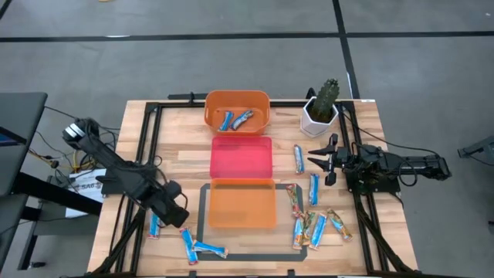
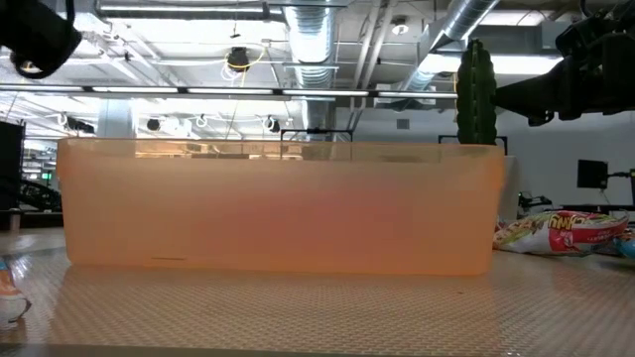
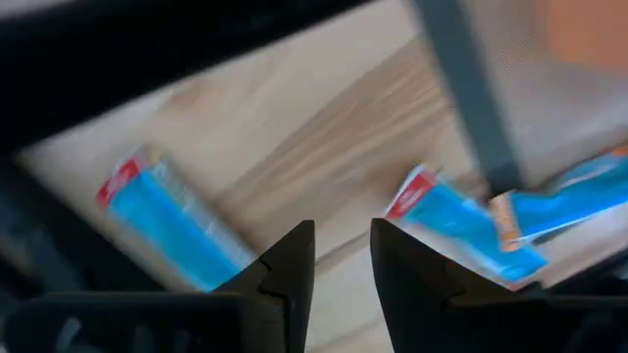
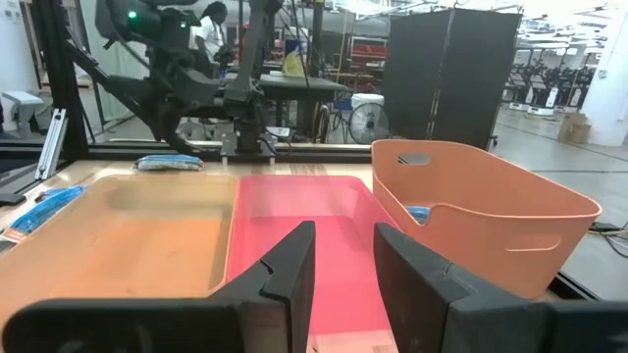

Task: Pick and place Granola Bars by type
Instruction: Put the red granola bar into the red bin

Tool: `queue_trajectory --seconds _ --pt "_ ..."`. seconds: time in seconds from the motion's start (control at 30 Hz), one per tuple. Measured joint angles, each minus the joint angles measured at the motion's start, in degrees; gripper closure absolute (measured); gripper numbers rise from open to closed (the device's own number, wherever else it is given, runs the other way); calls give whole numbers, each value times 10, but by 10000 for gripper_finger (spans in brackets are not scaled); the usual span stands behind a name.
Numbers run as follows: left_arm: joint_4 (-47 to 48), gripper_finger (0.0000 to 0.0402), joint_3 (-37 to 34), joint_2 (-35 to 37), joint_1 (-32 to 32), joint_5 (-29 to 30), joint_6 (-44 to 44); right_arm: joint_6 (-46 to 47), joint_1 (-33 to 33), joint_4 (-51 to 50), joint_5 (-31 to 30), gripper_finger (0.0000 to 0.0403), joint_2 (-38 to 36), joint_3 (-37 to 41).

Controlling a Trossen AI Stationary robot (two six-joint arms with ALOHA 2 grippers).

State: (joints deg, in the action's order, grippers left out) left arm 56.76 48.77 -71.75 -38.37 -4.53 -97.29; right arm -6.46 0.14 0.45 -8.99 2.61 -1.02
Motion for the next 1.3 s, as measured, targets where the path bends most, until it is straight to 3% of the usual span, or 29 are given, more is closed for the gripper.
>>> queue_trajectory --seconds 0.2,0.43,0.73,0.97,1.3 --pt "46 308 -4 -56 6 -113 -29 0 0 0 0 301 0 0" --pt "86 306 -13 -80 6 -190 -55 0 0 0 0 301 0 0" --pt "126 248 -24 -81 8 -210 -62 0 0 0 0 301 0 0" --pt "23 196 -78 -81 28 -231 -79 0 0 0 0 301 0 0" --pt "-37 186 -129 -81 44 -219 -77 0 0 0 0 301 0 0"
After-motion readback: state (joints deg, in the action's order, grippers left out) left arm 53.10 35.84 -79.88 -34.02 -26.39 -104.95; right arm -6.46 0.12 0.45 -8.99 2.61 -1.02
